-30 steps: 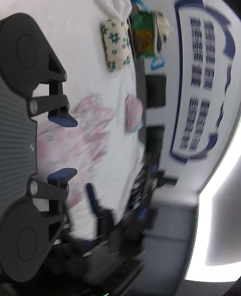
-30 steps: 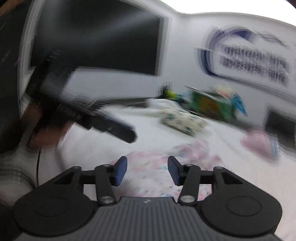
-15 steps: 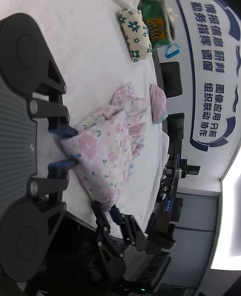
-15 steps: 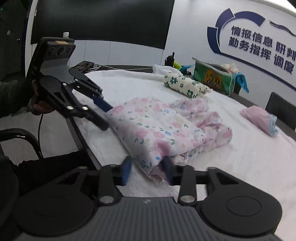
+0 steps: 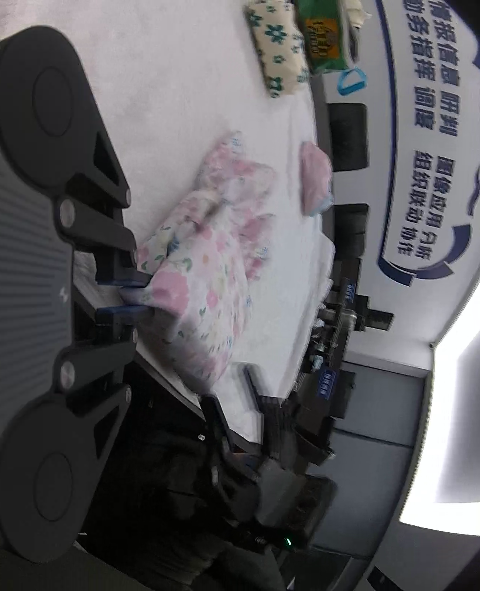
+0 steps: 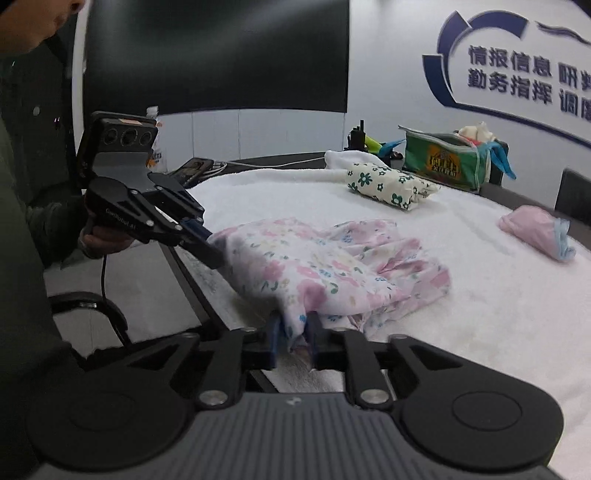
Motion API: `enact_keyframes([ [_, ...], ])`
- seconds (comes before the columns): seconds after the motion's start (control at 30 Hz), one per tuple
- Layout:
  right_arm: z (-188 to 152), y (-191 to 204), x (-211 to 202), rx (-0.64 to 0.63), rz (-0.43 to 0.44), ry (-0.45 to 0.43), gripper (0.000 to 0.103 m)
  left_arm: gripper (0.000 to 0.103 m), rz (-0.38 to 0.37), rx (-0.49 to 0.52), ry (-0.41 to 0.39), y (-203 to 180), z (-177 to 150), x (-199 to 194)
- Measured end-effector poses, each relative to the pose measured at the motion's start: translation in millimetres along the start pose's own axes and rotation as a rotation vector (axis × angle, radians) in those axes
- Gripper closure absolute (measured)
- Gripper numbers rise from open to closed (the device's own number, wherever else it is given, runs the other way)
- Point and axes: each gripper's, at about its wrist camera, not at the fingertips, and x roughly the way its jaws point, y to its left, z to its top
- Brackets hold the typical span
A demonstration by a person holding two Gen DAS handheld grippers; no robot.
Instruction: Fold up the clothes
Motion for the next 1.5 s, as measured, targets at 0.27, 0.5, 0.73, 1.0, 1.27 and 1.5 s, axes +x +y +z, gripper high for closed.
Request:
enact_keyframes([
  [0.27,12.3,27.1,39.5,-0.196,0.03,-0.037,0.02,0.098,-0.081,-0.148,-0.051,14.4,12.4,-1.4],
  [0.5,19.0,30.5,85.1,-0.252,0.059,0.062,0.04,0.098,-0.07,-0.183,-0.069,14.8,16.3,-4.9],
  [0.73,25.6,12.1,81.1,-0.185,0.101,0.081,0.068,0.075,-0.041,-0.113,-0.101,15.3,19.0,-7.7],
  [1.0,36.3,-2.0,75.0,-0.183,0.201,0.099,0.074,0.017,0.216,0.652,-0.238,-51.6,-13.9,-14.5],
  [1.27,45.4,-8.0,71.2,-0.134,0.347,0.118,0.075,0.022,0.136,0.848,-0.174,-78.3,-26.7,25.5],
  [1.5,43.8,-16.1,61.8,-0.038,0.45,0.13,0.076,0.064,0.003,0.623,-0.103,-57.9,-5.5,26.6],
])
